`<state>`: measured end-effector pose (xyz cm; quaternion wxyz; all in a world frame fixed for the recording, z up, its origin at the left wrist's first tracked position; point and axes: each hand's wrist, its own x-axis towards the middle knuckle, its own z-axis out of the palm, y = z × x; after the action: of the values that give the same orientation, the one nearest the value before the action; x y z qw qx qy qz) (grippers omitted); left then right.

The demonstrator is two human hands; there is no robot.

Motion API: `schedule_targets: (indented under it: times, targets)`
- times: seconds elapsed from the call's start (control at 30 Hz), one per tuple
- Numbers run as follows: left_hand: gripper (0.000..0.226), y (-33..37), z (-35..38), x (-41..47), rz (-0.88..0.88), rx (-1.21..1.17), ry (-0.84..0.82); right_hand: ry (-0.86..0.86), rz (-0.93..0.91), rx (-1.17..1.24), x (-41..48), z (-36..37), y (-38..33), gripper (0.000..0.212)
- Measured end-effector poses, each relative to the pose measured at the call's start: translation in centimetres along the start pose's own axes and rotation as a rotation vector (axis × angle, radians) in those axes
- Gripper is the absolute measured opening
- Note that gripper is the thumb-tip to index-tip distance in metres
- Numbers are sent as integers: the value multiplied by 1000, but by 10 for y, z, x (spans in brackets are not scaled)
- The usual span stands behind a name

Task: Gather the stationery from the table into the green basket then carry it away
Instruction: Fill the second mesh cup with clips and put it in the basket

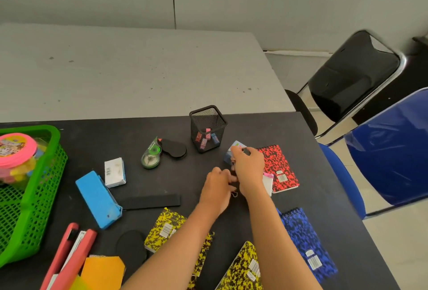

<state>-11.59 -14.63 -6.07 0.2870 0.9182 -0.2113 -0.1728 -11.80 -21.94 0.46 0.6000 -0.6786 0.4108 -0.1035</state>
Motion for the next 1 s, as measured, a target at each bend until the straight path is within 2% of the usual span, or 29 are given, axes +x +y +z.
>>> schedule_targets:
  times: [0.1,0.2,0.3,0.37,0.43,0.57,0.7,0.8,0.9,1.0]
  targets:
    - [7,-18,-14,2,-96,-87,-2,-52,160,213,9,0,-8,24]
    - [19,-24,-32,2,-134,-209,49,-71,146,250,18,2,-18,19]
    - [17,-11,-65,4,-86,-488,327,-110,107,342,25,9,-31,22]
    - [15,0,-91,11,-59,-583,570,-157,86,461,28,14,-45,31]
    - [15,5,-110,26,-112,-627,701,-190,83,508,31,22,-58,32]
    - [12,8,-125,54,-247,-665,596,-237,148,566,39,33,-72,24]
    - [20,7,-123,64,-257,-586,482,-261,174,484,43,37,-77,23]
    - [21,6,-124,65,-249,-574,504,-323,172,422,44,39,-79,18]
    - [26,3,-124,62,-301,-548,539,-355,67,359,47,46,-81,18]
    - [34,0,-119,59,-327,-549,458,-330,-170,70,50,55,-79,15]
